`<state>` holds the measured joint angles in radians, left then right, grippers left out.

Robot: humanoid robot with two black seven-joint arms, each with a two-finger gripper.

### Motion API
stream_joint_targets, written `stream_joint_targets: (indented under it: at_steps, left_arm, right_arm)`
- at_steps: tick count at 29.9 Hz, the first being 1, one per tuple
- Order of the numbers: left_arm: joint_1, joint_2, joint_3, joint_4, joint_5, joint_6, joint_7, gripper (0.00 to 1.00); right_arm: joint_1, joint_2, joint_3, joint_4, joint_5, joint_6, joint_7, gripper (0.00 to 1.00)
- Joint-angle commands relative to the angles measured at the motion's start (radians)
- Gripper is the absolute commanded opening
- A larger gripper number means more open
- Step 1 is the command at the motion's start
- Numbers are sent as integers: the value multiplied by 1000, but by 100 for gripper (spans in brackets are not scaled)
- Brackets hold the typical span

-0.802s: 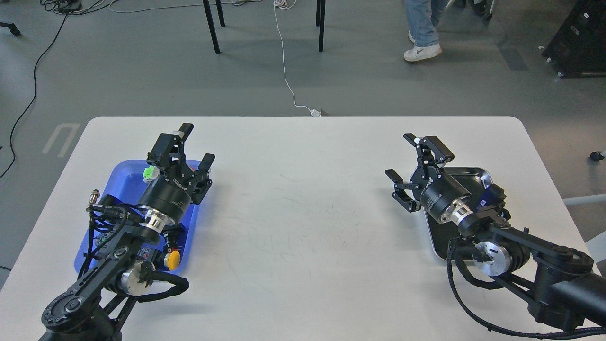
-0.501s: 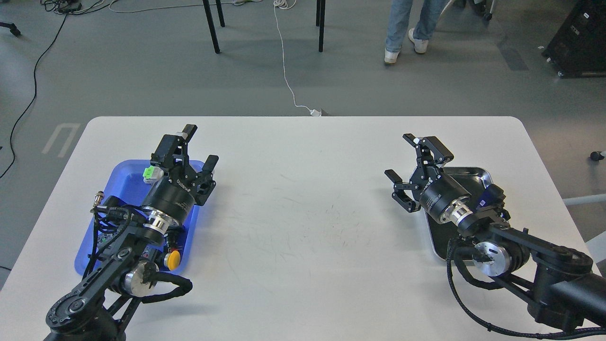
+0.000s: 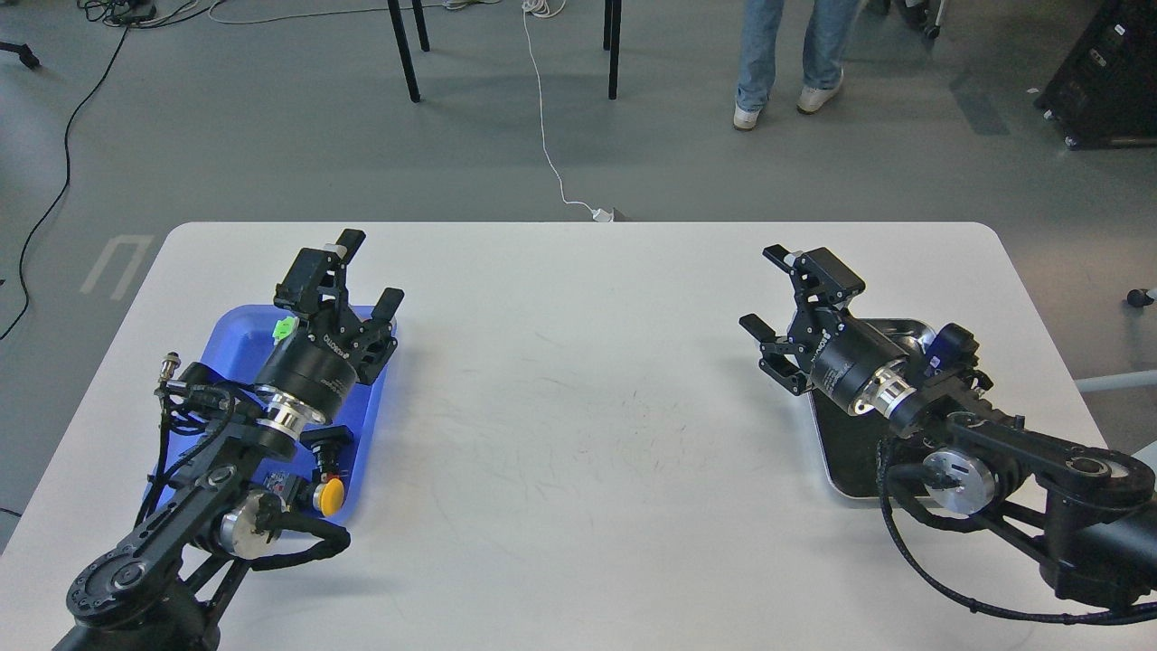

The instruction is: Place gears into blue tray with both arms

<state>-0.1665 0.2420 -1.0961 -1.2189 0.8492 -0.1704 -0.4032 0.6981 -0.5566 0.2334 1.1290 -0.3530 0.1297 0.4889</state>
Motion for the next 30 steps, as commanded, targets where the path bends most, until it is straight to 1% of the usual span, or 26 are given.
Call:
stream_joint_targets:
  at_steps: [1, 4, 9, 12, 14, 16, 20, 22, 25, 28, 30]
  left_arm:
    - [-2, 0, -1, -8, 1, 0, 0, 98]
    - [-2, -3, -1, -11, 1, 0, -2, 98]
    - [-1, -3, -1, -13, 2, 2, -2, 98]
    - [-2, -1, -1, -14, 2, 3, -2, 98]
    - [-1, -1, -1, -22, 2, 3, -2, 98]
    - [-1, 0, -1, -30, 2, 3, -2, 98]
    - [-1, -3, 1, -30, 2, 3, 0, 98]
    - [-1, -6, 1, -30, 2, 3, 0, 98]
    - [-1, -6, 1, -30, 2, 3, 0, 98]
    - [-1, -3, 1, -31, 2, 3, 0, 98]
    - [-1, -1, 1, -31, 2, 3, 0, 98]
  right_arm:
    - [170, -89, -165, 26, -167, 1, 0, 99]
    - [332, -141, -320, 32, -321, 5, 0, 99]
    - [590, -183, -619, 28, -688, 24, 0, 99]
    - [691, -183, -776, 3, -864, 22, 0, 99]
    - [733, -177, -844, -37, -929, 24, 0, 98]
    - [753, -171, -899, -86, -983, 22, 0, 98]
    - [739, -137, -937, -196, -1080, 22, 0, 96]
    - [719, -108, -947, -244, -1083, 21, 0, 93]
    - [689, -54, -947, -271, -1080, 18, 0, 91]
    - [667, -19, -951, -281, -1075, 18, 0, 83]
    - [637, -3, -950, -301, -1074, 14, 0, 80]
